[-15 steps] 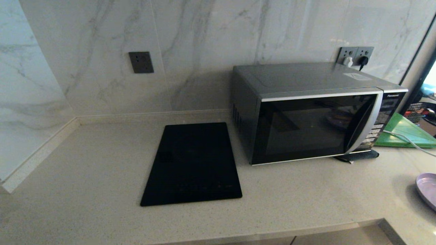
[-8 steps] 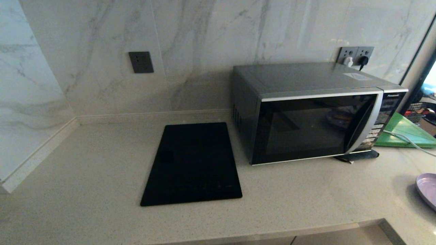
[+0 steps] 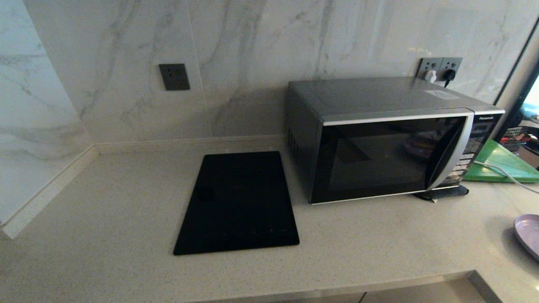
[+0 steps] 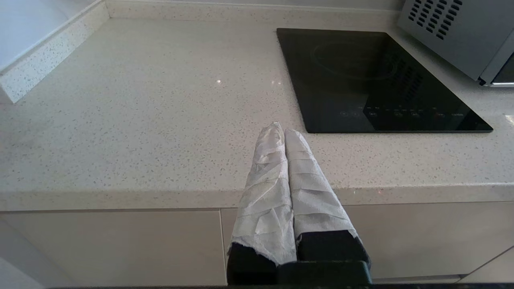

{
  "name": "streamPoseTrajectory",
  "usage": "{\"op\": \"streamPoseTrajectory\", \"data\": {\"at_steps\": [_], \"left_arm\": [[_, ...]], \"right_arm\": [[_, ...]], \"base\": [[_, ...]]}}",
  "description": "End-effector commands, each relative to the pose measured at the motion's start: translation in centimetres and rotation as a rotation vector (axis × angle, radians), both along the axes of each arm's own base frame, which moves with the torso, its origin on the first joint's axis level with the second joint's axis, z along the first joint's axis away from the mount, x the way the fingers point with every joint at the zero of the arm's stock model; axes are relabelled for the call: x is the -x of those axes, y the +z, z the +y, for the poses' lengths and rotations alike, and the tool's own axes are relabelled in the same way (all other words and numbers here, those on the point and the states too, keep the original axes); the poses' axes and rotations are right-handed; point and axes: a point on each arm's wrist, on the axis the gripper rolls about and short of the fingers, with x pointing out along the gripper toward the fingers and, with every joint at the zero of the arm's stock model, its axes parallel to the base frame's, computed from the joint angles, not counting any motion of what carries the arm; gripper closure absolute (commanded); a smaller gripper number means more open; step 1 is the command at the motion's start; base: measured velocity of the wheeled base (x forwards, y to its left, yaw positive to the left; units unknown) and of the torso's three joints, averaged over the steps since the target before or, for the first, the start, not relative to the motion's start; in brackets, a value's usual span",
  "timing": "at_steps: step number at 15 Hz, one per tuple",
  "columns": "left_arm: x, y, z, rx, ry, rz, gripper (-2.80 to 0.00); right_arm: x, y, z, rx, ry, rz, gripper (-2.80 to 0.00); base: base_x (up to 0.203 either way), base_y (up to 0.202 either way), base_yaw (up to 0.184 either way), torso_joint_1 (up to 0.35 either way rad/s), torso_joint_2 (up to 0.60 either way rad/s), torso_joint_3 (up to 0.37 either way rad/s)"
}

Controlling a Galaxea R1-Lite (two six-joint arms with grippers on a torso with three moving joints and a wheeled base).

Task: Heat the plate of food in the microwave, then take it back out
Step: Open the microwave oven

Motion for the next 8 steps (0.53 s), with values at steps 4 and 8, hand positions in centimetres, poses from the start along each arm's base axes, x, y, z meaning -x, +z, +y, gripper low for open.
{"op": "streamPoseTrajectory", "data": {"at_steps": [4,8], "left_arm": [[0.0,0.0,0.0,0.001,0.001,0.001,0.00],[0.0,0.0,0.0,0.001,0.001,0.001,0.00]], "right_arm": [[-2.2,-1.3,-0.5,0.053,-0.250,0.113,-2.80],[-3.8,-2.1,-0.6,0.026,-0.318,0.157,-2.80]], "base": [[0.000,0.000,0.000,0.000,0.00,0.000],[0.000,0.000,0.000,0.000,0.00,0.000]]}}
